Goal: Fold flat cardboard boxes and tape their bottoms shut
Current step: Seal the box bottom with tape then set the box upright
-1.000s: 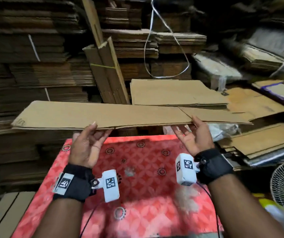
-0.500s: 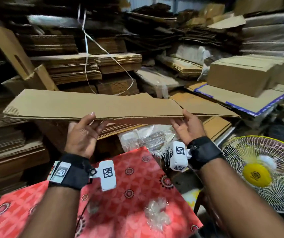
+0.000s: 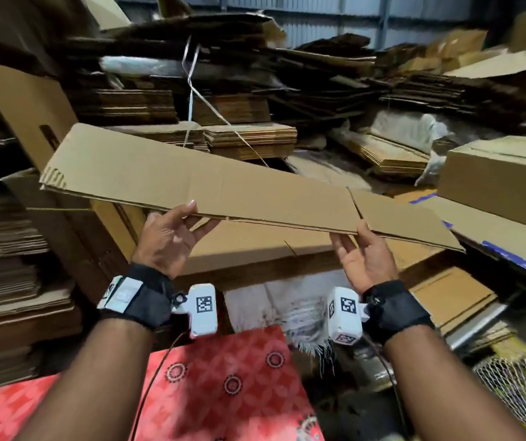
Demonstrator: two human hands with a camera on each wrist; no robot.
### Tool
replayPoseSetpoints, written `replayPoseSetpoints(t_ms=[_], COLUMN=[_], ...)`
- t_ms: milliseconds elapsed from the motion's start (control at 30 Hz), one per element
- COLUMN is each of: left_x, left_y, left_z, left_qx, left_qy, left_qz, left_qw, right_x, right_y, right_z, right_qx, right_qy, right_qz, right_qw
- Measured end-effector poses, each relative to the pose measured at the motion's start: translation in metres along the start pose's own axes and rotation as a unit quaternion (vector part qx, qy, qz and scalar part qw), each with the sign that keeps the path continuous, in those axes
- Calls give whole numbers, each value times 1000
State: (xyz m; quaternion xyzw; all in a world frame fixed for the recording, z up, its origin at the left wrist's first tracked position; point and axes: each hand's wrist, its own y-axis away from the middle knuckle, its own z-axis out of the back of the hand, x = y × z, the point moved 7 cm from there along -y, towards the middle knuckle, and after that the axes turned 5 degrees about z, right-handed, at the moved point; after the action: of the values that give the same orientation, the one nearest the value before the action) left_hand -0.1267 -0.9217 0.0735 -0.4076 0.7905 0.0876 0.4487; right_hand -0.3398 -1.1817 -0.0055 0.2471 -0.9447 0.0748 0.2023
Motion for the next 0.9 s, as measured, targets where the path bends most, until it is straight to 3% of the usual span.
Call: replayPoseSetpoints(t_ms=[133,233,333,400,533,633,700,733,767,800,867,900], left_x=[21,47,91,130,196,223,234,234,229,222,212,217], left_y=[-51,-83,-101,-105,-111,-112,-115,-119,-122,-127,-138,-145], left_z=[1,19,66,99,152,168,176,179,182,185,182,175], left_qx=[-25,-59,-191,-272,-352,-382,-389,-385,-376,-357,-292,-241], left_qy=[11,16,-22,-65,-67,-95,-162,-234,-352,-503,-755,-819], left_qz=[-22,-20,-12,19,85,139,193,216,237,243,193,138], left_qw=[999,998,981,960,930,909,886,866,824,749,555,503], right_x=[0,-16,-44,-67,-109,-131,-135,-133,-130,-126,-125,-130], right_y=[-68,-115,-156,-176,-203,-215,-224,-230,-239,-249,-263,-265], right_z=[-2,12,40,65,112,143,153,154,154,151,147,147], right_qx=[43,38,-8,-35,-69,-87,-56,-24,18,61,135,173], right_qy=[14,55,144,210,312,343,416,488,597,723,897,927], right_qz=[-39,-84,-130,-165,-227,-269,-271,-252,-214,-157,-32,28], right_qw=[998,994,981,963,920,896,866,836,773,670,420,332])
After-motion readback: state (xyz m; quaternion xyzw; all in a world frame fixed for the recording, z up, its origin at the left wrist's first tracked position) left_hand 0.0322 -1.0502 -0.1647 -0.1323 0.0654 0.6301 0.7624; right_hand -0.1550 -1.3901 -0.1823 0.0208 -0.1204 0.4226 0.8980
